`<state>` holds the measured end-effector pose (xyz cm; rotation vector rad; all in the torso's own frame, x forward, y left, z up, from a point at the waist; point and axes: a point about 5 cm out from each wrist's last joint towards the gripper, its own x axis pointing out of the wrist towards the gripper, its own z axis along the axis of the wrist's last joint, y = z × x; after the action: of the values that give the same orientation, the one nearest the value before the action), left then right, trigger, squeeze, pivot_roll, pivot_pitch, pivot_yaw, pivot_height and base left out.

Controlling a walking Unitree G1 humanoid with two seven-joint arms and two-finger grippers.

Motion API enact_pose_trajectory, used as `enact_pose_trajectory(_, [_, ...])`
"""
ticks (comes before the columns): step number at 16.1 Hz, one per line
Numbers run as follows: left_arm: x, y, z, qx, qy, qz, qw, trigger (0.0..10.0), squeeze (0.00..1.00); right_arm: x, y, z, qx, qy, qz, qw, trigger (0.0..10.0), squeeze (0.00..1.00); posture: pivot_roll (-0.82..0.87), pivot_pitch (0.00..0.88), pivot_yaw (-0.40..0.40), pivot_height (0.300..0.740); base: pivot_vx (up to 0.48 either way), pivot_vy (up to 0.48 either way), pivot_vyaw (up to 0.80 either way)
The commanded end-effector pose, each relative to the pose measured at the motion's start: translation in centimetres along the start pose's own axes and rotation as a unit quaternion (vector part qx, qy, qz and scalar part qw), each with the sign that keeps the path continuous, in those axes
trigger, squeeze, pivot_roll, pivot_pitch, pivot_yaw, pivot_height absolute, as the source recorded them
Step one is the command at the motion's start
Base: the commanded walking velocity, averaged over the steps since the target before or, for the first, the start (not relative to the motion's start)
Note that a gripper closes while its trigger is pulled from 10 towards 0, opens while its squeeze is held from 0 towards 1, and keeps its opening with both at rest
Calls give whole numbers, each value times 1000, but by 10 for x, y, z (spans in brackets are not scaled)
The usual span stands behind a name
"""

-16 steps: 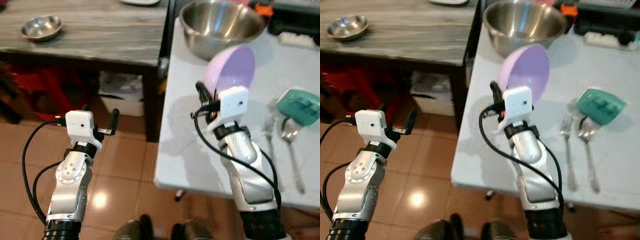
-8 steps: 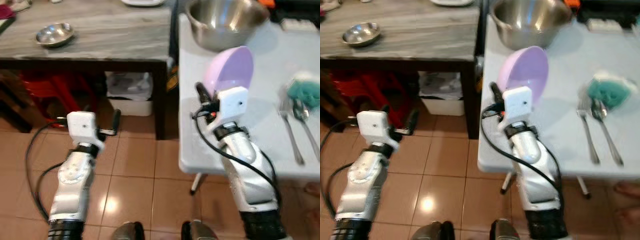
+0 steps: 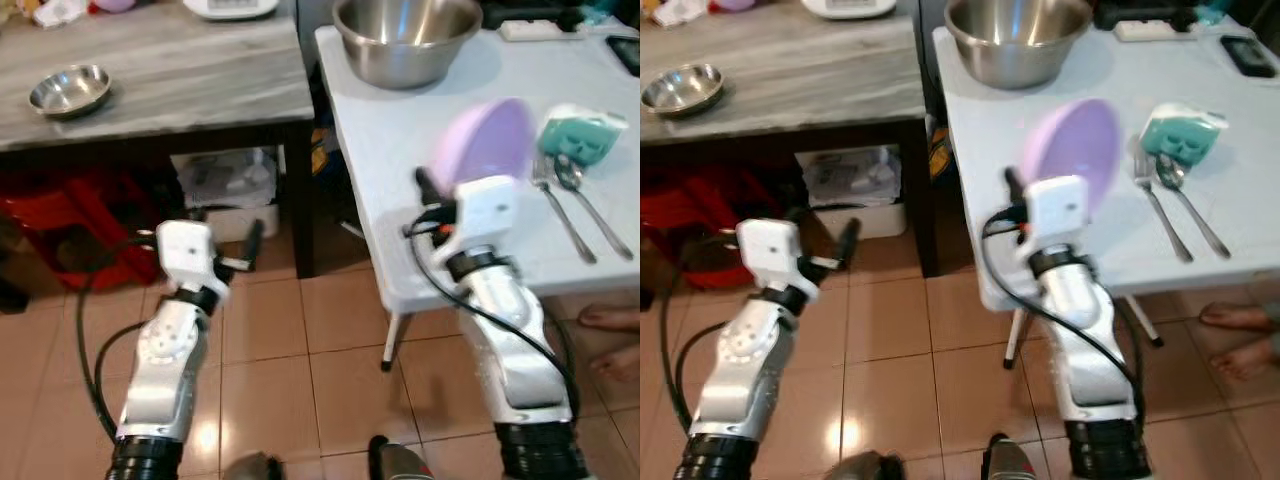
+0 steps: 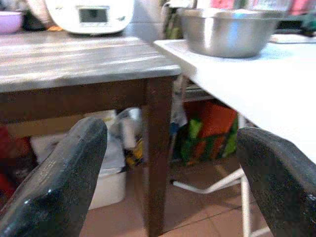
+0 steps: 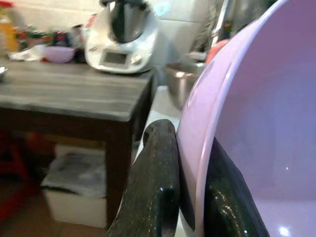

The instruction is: Setting the table

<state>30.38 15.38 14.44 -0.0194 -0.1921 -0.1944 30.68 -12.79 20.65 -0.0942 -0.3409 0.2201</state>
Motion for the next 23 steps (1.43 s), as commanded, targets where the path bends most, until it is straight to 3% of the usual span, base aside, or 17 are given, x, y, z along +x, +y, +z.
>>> enact_pose_trajectory(1, [-3,9,-2,8,9,10,1000,10000,0,1,7,6,7,-14,8,1000,10000,0,-153,210,39,740,0,352,-800])
enact_pose_trajectory(8, [-1,6,-2,7,8,7,1000,10000,0,0,7,5,8,-11,4,1000,10000,0,-157,213,43,740,0,377,-713])
enact_pose_trajectory(12, [-1,5,-3,7,8,7,1000,10000,0,0,7,5,1,-12,8,1000,10000,0,-156,212,43,740,0,384,0])
enact_pose_trajectory(23, [0,4,-3,12,11,6,1000,10000,0,0,9,5,3,-14,11,1000,10000,0,-151,204,43,740,0,383,589])
